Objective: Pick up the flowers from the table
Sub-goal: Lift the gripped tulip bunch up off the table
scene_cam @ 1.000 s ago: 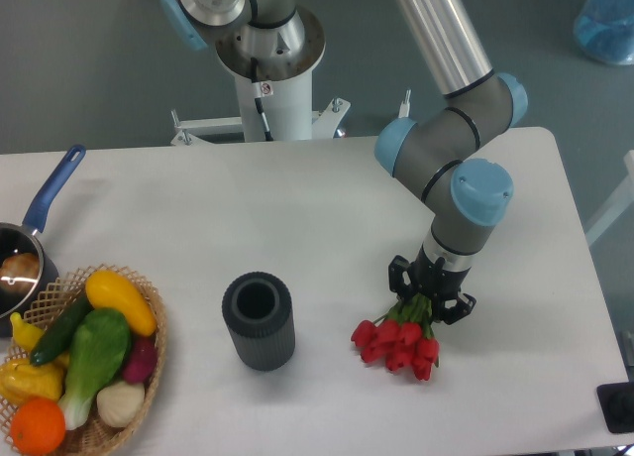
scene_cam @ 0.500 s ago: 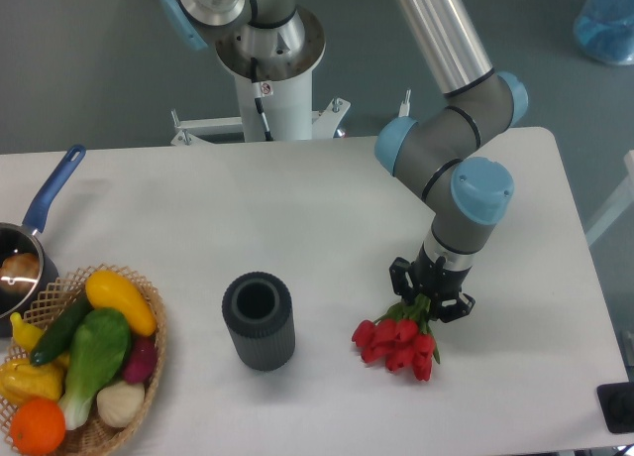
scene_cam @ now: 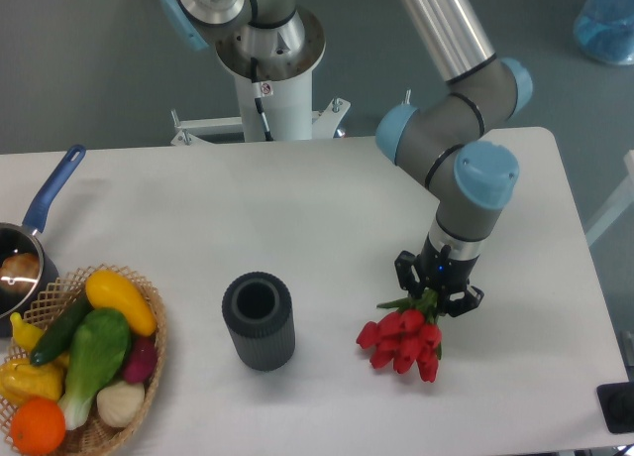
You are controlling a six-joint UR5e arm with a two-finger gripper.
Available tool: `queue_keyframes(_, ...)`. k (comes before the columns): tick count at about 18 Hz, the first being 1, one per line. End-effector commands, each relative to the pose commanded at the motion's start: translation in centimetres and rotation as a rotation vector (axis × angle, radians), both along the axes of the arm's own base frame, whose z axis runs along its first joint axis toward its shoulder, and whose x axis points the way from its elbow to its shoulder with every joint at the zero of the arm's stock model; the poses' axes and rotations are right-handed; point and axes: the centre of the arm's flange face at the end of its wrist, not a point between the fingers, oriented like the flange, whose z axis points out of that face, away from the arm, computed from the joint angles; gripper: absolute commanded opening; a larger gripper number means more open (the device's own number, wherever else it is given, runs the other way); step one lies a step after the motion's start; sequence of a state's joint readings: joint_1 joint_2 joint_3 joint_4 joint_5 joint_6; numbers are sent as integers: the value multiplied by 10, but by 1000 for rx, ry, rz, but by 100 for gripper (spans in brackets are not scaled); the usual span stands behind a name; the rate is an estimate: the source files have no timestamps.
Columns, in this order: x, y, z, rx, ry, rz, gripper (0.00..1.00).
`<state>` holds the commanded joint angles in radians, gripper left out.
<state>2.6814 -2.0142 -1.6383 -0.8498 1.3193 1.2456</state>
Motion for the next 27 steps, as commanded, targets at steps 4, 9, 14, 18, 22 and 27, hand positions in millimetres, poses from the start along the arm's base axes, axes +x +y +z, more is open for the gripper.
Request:
queue_keyframes(4,2,5,31,30,39,18,39)
queue_keyframes(9,2,13,73,70,96,27,39)
queue_keyframes(14,3,15,113,166,96,86,39)
queue_keyframes(18,6,8,137,194,116,116,39)
queue_keyframes(22,9,8,159,242,116,143,39)
queue_keyframes(27,4,-12,184,298,119,179,39)
